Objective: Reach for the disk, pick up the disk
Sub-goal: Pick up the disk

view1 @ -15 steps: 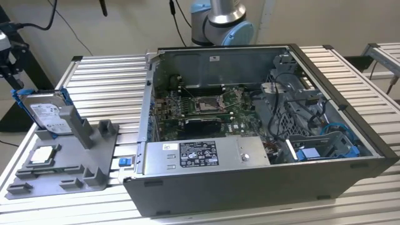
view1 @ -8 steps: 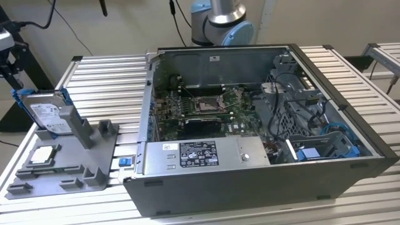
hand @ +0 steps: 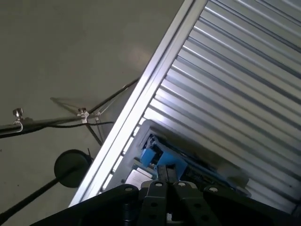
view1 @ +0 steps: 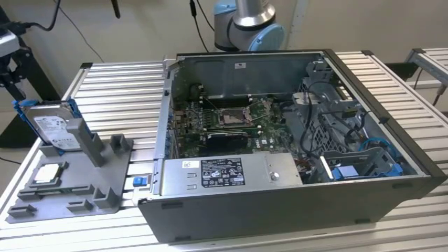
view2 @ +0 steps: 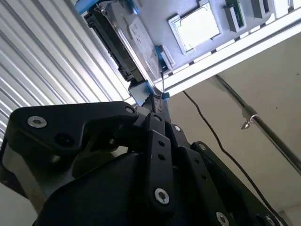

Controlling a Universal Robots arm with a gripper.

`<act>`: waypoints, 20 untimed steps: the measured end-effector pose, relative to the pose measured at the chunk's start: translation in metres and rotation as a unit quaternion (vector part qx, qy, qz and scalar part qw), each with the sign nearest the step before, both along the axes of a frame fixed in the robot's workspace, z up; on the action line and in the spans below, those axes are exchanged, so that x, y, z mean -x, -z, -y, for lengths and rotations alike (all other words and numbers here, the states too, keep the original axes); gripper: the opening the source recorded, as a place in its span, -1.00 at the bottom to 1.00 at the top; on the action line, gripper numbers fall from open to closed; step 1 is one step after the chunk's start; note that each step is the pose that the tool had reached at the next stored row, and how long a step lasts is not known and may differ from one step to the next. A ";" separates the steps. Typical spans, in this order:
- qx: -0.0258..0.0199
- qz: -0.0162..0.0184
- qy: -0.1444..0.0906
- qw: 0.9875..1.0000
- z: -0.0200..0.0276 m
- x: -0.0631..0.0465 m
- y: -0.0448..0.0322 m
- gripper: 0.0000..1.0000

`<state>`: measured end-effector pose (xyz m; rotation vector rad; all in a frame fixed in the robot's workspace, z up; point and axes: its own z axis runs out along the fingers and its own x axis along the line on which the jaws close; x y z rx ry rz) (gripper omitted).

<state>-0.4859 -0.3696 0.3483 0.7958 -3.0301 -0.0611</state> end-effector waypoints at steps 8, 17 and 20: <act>0.000 0.000 -0.048 0.999 0.0000 0.000 0.0000 -1.00; 0.000 0.000 -0.110 0.994 0.0000 0.000 0.0000 -1.00; 0.000 0.000 -0.131 0.991 0.0000 0.000 0.0000 -1.00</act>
